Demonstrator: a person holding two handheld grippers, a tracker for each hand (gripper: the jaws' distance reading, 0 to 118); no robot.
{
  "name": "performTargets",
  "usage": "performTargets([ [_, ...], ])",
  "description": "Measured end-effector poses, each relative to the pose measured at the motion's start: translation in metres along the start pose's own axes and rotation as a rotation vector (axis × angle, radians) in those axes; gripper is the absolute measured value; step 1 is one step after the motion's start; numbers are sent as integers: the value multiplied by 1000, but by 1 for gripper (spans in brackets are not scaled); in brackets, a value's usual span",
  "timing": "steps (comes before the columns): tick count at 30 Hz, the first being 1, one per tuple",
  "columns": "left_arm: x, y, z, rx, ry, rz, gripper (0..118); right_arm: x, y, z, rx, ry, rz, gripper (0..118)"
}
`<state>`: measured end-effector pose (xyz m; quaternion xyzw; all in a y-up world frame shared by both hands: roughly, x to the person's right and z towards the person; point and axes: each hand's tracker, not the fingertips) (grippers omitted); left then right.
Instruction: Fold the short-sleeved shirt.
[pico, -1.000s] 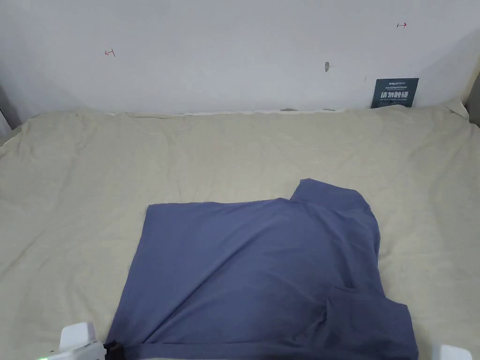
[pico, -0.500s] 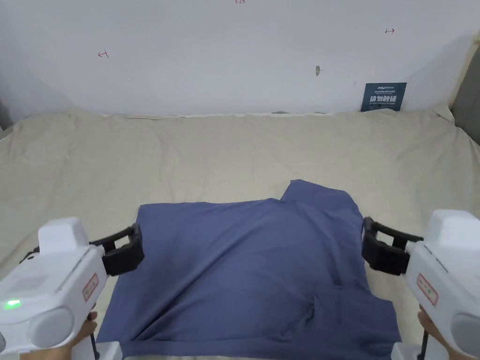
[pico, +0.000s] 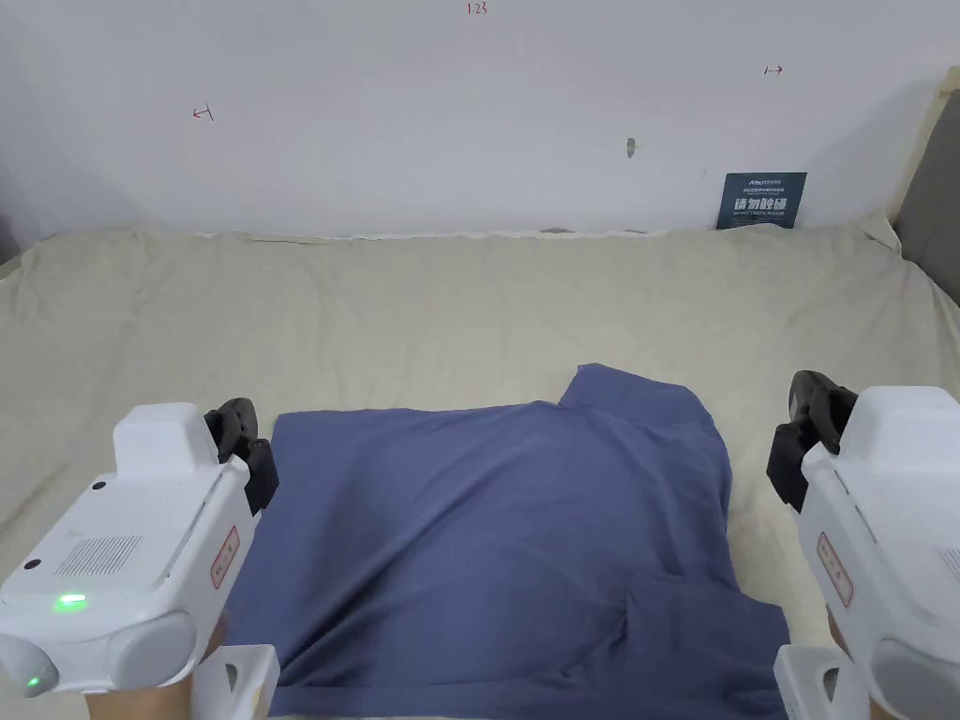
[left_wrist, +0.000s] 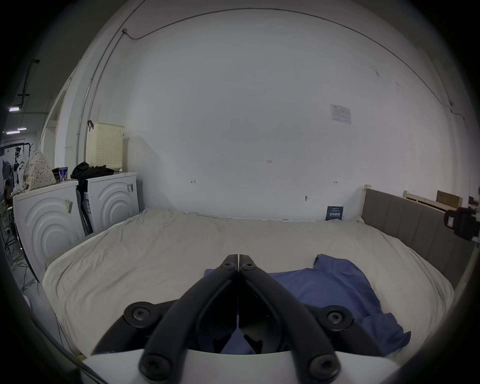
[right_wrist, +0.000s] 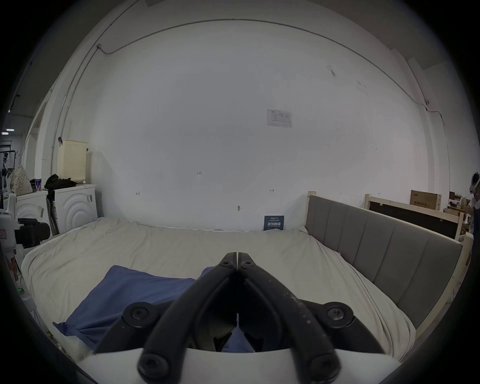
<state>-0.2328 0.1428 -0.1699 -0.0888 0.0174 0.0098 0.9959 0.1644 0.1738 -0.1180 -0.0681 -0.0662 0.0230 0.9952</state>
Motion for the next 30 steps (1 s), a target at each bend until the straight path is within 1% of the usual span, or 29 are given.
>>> performTargets([
  [2, -3, -3, -3, -23, 0, -9, 0, 5, -4, -7, -1, 4, 1, 2],
  [4, -10, -10, -5, -82, 3, -24, 0, 5, -7, -8, -6, 9, 3, 2],
  [7, -24, -25, -13, -227, -3, -28, 0, 7, -10, -12, -13, 18, 2, 2],
  [8, -31, -32, -17, -304, -22, -19, 0, 3, -12, -10, -17, 20, 5, 2],
  [10, -44, -47, -19, -378, -35, 30, 0, 2, -14, -13, -24, 25, 10, 2],
  [11, -52, -56, -21, -437, -47, 44, 2, 0, -15, -12, -28, 27, 12, 2],
  [12, -58, -63, -21, -463, -38, 60, 8, -2, -15, -11, -31, 28, 12, 2],
  [15, -76, -91, -18, -552, -16, 97, 20, -2, -20, -14, -42, 33, 10, 2],
  [16, -81, -101, -19, -594, -24, 98, 43, -3, -22, -14, -46, 34, 6, 2],
  [17, -85, -111, -20, -625, -12, 103, 73, -3, -24, -16, -56, 34, -1, 2],
  [18, -87, -121, -19, -650, 1, 109, 106, -2, -26, -17, -67, 36, -7, 2],
  [19, -89, -131, -19, -685, 13, 100, 118, -2, -28, -19, -77, 35, -12, 2],
  [20, -90, -139, -18, -685, 22, 95, 118, -3, -29, -18, -84, 34, -16, 2],
  [22, -91, -154, -16, -742, 46, 70, 113, -2, -34, -19, -100, 31, -23, 2],
  [24, -91, -171, -18, -762, 56, 63, 110, 0, -39, -20, -120, 33, -30, 2],
  [25, -91, -179, -20, -769, 60, 62, 106, 1, -43, -20, -133, 33, -37, 2],
  [26, -93, -187, -20, -777, 64, 58, 95, 3, -46, -21, -145, 34, -44, 2],
  [27, -91, -193, -22, -786, 69, 56, 68, 4, -48, -21, -157, 31, -46, 2],
  [28, -90, -197, -23, -792, 76, 55, 37, 5, -51, -20, -166, 29, -47, 2],
  [29, -88, -200, -24, -800, 77, 44, 10, 7, -54, -20, -180, 23, -50, 2],
  [30, -87, -202, -21, -802, 73, 37, 4, 8, -56, -20, -195, 18, -54, 3],
])
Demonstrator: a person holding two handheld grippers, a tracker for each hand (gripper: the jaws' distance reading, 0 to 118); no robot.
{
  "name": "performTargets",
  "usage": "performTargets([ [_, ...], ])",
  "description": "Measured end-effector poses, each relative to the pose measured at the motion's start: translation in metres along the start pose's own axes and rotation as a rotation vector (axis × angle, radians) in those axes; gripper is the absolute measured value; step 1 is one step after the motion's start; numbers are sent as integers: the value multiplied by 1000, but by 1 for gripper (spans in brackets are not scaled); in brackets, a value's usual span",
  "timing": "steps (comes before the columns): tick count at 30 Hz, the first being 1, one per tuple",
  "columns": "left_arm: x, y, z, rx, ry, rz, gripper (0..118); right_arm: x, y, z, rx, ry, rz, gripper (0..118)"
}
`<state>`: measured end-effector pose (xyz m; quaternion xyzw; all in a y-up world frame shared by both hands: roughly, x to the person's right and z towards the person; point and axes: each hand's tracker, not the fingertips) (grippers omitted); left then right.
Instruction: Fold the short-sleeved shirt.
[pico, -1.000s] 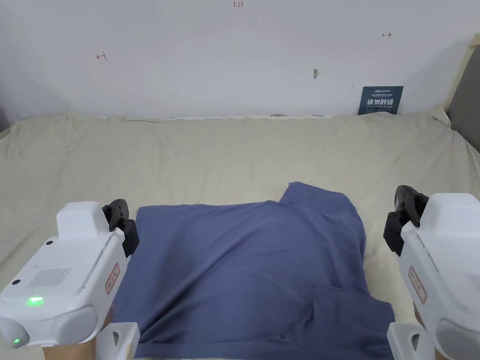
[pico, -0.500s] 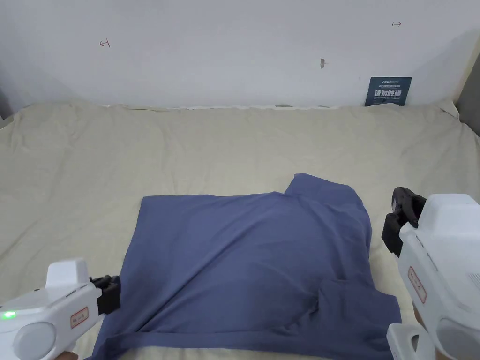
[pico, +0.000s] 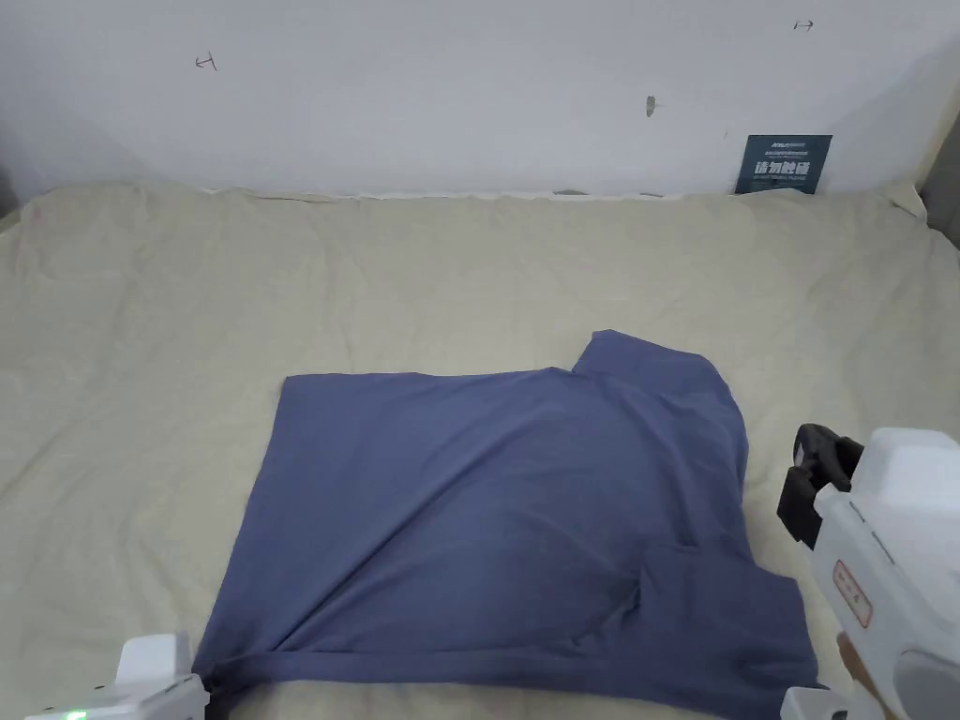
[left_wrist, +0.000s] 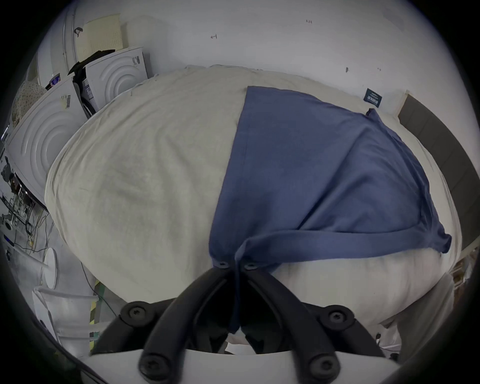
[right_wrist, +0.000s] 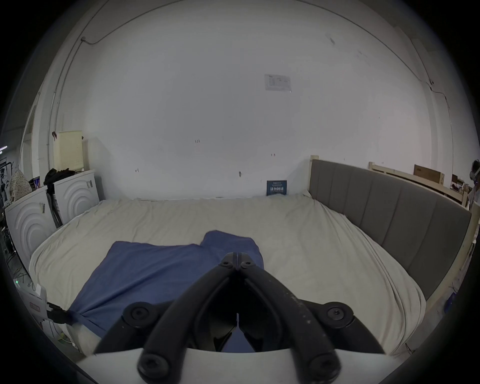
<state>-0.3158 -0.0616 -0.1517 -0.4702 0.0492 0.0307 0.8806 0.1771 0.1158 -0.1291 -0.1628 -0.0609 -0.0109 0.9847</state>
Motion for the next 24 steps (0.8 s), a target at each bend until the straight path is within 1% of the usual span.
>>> performTargets([
  [1, 0, -3, 3, 10, -5, -4, 3, 4, -5, -1, -24, -8, -12, 5],
  [2, 1, -3, 5, 26, -13, -12, 3, 7, -8, -2, -43, -10, -29, 15],
  [4, -2, -4, 11, 65, -15, 1, 3, 16, -17, -5, -123, -8, -73, 59],
  [6, -6, -1, 15, 78, -25, 33, 2, 29, -37, -12, -209, -8, -101, 93],
  [7, -7, 1, 18, 86, -31, 38, 2, 33, -49, -16, -257, -16, -101, 104],
  [8, -7, 2, 20, 93, -35, 41, 2, 37, -62, -22, -313, -35, -104, 110],
  [9, -6, 4, 23, 97, -32, 36, 2, 40, -77, -26, -374, -59, -106, 109],
  [10, -6, 6, 24, 102, -32, 24, 2, 43, -89, -30, -422, -60, -107, 109],
  [13, -5, 11, 28, 117, -33, 21, 2, 52, -127, -43, -570, -59, -146, 109],
  [14, -4, 12, 28, 120, -33, 21, 2, 54, -142, -48, -603, -57, -146, 108],
  [15, -4, 13, 29, 123, -35, 20, 2, 53, -153, -51, -633, -61, -125, 108],
  [19, -2, 13, 29, 120, -34, 18, 2, 52, -178, -56, -684, -51, -109, 87],
  [20, -2, 13, 29, 118, -33, 20, 2, 52, -181, -55, -684, -38, -106, 79],
  [21, -2, 13, 29, 118, -31, 20, 2, 52, -183, -53, -669, -18, -115, 61],
  [22, -2, 13, 29, 119, -29, 19, 2, 50, -181, -49, -648, -3, -116, 46],
  [23, -2, 14, 29, 119, -26, 19, 2, 48, -178, -46, -632, -8, -104, 28],
  [24, -3, 15, 29, 119, -23, 22, 2, 49, -173, -43, -609, 34, -105, 11],
])
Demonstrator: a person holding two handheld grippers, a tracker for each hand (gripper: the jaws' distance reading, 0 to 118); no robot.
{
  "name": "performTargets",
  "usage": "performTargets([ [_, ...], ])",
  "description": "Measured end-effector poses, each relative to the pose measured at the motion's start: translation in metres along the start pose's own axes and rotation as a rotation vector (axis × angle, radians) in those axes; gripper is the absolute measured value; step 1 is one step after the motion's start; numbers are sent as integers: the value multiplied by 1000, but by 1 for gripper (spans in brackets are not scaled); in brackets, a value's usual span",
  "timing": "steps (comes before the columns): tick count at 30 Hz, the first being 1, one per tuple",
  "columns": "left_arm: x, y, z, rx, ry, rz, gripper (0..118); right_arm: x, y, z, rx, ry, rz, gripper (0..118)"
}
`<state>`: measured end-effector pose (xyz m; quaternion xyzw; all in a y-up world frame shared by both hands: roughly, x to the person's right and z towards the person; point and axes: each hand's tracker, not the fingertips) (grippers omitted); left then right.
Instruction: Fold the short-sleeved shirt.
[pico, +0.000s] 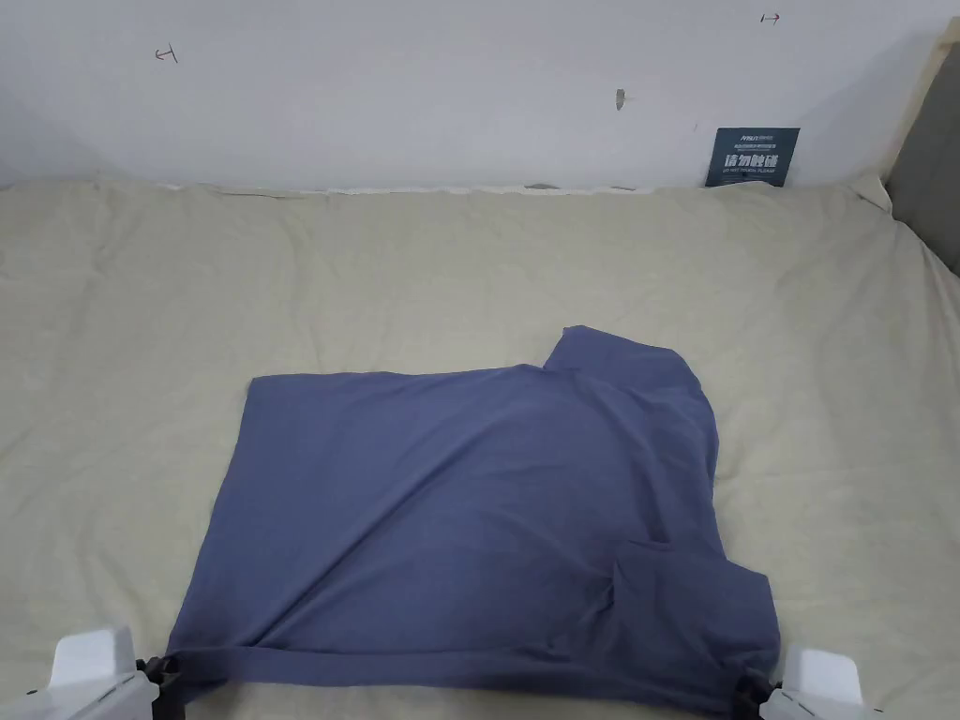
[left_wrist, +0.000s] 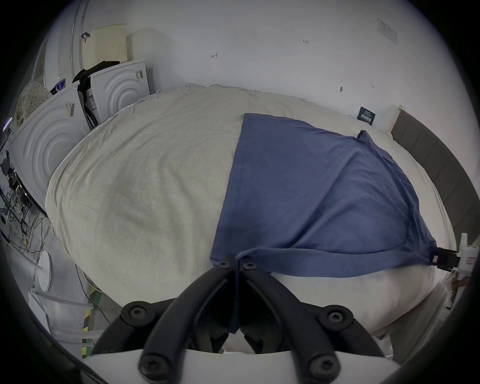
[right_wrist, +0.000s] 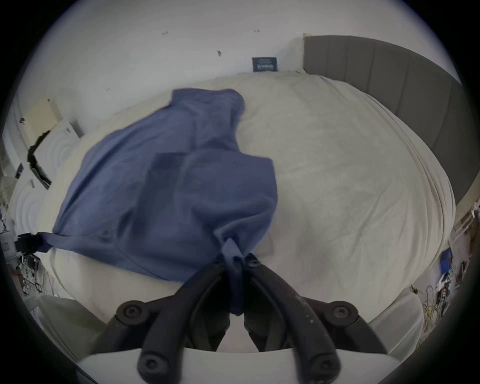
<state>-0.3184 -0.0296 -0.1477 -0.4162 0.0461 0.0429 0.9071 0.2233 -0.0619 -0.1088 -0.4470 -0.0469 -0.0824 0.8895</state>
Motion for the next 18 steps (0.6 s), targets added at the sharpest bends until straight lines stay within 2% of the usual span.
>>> performTargets([
  [6, -3, 25, 4, 38, -11, 49, 2, -7, 35, 23, 108, -10, 52, 10],
  [12, 6, 81, -5, 120, -11, 26, 2, -23, 99, 33, 192, 0, 53, 10],
  [18, 20, 140, -40, 143, -3, 0, 2, -36, 163, 2, 183, -23, 27, 10],
])
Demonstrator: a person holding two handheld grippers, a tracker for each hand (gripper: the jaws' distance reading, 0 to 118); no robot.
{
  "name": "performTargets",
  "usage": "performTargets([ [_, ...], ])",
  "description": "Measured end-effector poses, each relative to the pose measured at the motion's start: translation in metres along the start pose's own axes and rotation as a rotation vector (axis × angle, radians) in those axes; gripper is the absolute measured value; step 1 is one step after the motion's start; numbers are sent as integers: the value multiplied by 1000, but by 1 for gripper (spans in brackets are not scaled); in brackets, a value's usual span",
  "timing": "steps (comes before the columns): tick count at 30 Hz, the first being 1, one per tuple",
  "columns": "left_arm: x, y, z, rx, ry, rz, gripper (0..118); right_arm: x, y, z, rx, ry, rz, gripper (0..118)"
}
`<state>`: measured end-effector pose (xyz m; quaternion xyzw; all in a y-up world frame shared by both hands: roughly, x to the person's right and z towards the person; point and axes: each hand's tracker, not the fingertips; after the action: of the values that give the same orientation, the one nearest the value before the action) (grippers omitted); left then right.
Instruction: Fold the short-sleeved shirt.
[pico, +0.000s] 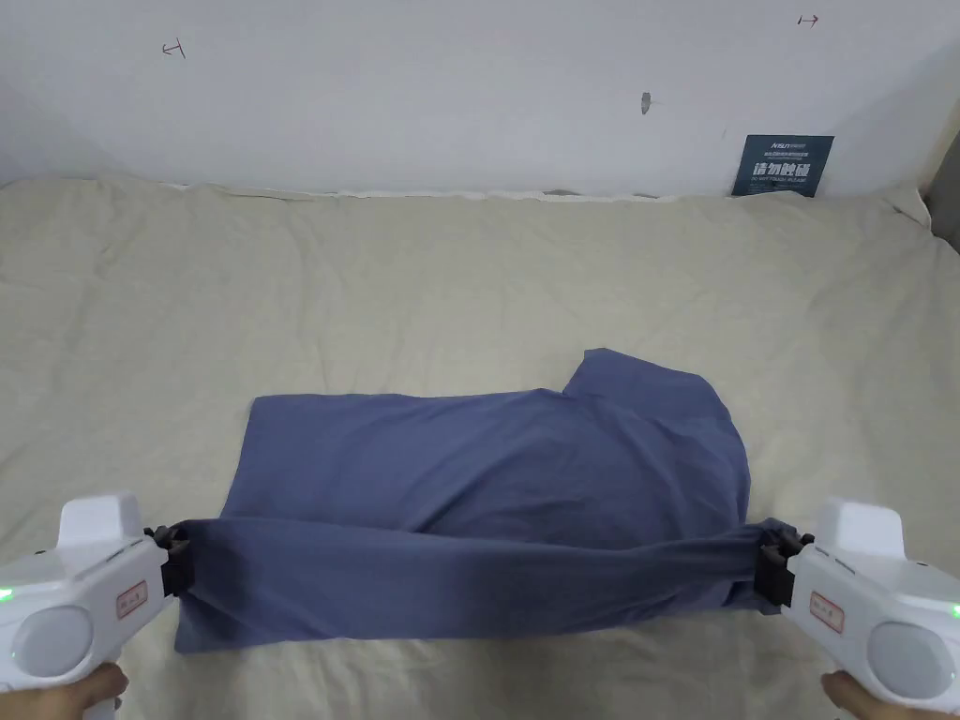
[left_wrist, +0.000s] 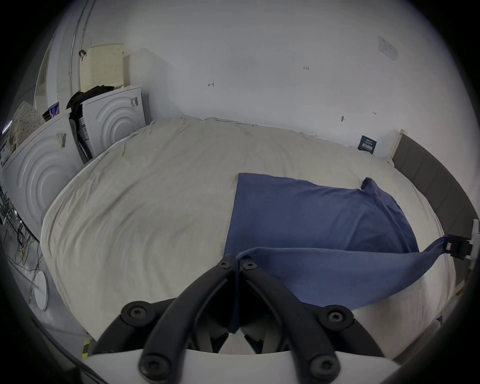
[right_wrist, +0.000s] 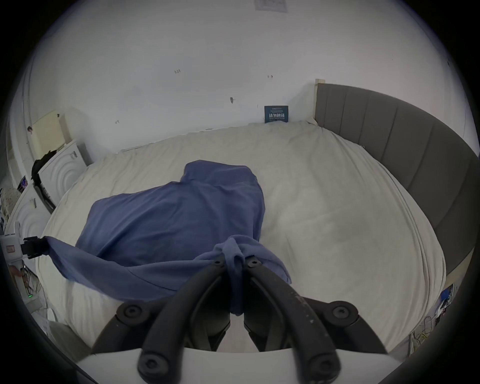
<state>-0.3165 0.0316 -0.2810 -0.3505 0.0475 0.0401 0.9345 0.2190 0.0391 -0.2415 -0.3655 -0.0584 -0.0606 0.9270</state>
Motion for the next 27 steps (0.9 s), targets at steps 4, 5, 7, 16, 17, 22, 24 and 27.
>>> performTargets([
  [4, 11, 21, -43, -52, 18, -16, 2, -1, 19, -46, -61, -14, -48, 10],
  [5, 14, 25, -57, -79, 21, -23, 2, -1, 22, -59, -82, -13, -61, 10],
  [7, 17, 28, -87, -117, 40, -34, 2, -2, 27, -86, -145, -27, -79, 10],
  [16, 31, 11, -158, -280, 93, -100, 2, 2, 16, -170, -289, -81, -118, 11],
  [17, 33, 12, -155, -261, 94, -111, 3, 1, 15, -168, -277, -80, -125, 11],
  [22, 35, 25, -133, -255, 53, -56, 92, 4, 25, -143, -229, -82, -72, 62],
  [24, 39, 33, -106, -166, -3, -11, 117, 1, 30, -114, -136, -61, -51, 105],
  [27, 49, 49, -49, 18, -52, 6, 117, -3, 42, -60, 28, -26, -18, 112],
])
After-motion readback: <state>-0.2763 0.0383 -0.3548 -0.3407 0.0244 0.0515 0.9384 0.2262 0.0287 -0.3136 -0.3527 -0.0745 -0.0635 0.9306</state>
